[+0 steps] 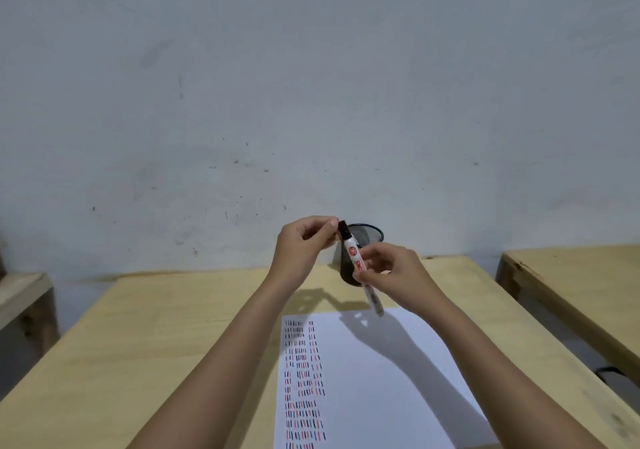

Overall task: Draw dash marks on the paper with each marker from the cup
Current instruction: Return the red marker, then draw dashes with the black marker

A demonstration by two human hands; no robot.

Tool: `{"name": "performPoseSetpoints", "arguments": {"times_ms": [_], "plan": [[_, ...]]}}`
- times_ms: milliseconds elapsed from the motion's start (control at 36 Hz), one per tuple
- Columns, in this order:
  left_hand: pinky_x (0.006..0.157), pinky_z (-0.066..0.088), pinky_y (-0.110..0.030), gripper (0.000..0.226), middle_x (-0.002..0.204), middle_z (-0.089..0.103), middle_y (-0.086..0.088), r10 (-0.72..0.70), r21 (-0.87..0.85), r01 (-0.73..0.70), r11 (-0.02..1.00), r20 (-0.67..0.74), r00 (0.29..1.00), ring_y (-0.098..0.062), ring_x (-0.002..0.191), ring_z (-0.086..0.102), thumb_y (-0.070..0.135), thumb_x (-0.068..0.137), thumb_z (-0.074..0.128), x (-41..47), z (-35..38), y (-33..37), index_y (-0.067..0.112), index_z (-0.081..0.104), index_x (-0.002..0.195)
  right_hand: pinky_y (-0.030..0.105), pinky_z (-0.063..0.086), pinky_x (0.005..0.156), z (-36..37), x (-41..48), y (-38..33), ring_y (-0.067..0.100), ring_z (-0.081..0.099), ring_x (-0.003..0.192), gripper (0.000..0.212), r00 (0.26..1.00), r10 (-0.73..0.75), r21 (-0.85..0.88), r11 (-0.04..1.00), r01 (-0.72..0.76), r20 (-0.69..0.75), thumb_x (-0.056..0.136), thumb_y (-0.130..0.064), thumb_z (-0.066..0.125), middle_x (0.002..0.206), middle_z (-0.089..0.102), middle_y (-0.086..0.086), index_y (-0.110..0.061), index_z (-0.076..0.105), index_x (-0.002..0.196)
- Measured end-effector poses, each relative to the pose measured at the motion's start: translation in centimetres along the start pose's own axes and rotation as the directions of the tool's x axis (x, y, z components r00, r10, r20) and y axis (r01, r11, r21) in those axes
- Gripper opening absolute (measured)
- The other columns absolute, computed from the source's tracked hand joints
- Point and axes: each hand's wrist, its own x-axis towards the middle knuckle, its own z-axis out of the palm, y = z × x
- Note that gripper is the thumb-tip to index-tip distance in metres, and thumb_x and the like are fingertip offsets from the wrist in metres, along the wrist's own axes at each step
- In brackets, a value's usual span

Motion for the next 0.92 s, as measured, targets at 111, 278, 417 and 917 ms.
{"name": "performPoseSetpoints", "arguments": {"times_ms": [111, 278, 417, 917], "plan": [[0.084, 0.052, -0.022, 0.011, 0.081, 0.071, 0.0, -0.038, 0.11, 0.046, 0.993, -0.071, 0.997, -0.011, 0.08, 0.065, 0.019, 0.089, 0.061, 2.0, -0.2, -2.9, 0.016, 0.071, 0.086, 0.019, 0.051, 0.064, -1.8, 2.5, 0.8, 0.008, 0.059, 0.065, 0.024, 0.993, -0.042, 0.001, 0.999, 0.043, -0.107, 0.074, -0.003, 0.071, 0.073, 0.063, -0.005, -0.026, 0.064, 0.075], [0.081, 0.045, -0.015, 0.033, 0.106, 0.06, 0.001, -0.205, 0.353, 0.194, 0.915, -0.009, 0.979, -0.009, 0.096, 0.056, 0.017, 0.082, 0.07, 3.6, 0.5, -8.5, 0.012, 0.06, 0.113, 0.026, 0.054, 0.073, -3.7, 7.2, 2.5, 0.023, 0.064, 0.08, 0.034, 0.953, -0.096, 0.082, 0.989, 0.124, -0.287, 0.078, 0.0, 0.066, 0.087, 0.067, 0.012, -0.032, 0.054, 0.084], [0.065, 0.048, -0.004, 0.029, 0.091, 0.065, 0.019, -0.237, 0.199, 0.213, 0.956, 0.104, 0.966, 0.016, 0.086, 0.059, 0.016, 0.071, 0.078, 4.4, 2.0, -11.7, 0.037, 0.062, 0.084, 0.013, 0.05, 0.069, -3.5, 10.9, 4.5, 0.017, 0.068, 0.086, 0.035, 0.958, -0.089, 0.072, 0.991, 0.112, -0.273, 0.08, -0.002, 0.064, 0.09, 0.07, 0.011, -0.033, 0.049, 0.084], [0.074, 0.049, -0.007, 0.054, 0.112, 0.061, 0.008, -0.157, 0.264, 0.13, 0.956, 0.084, 0.984, 0.009, 0.095, 0.061, 0.032, 0.061, 0.085, 6.1, 2.9, -14.9, 0.026, 0.055, 0.107, 0.041, 0.054, 0.073, -0.8, 15.2, 7.8, 0.027, 0.065, 0.08, 0.023, 0.99, -0.003, -0.418, 0.906, 0.062, 0.14, 0.074, -0.002, 0.062, 0.084, 0.069, 0.008, -0.017, 0.065, 0.092]]}}
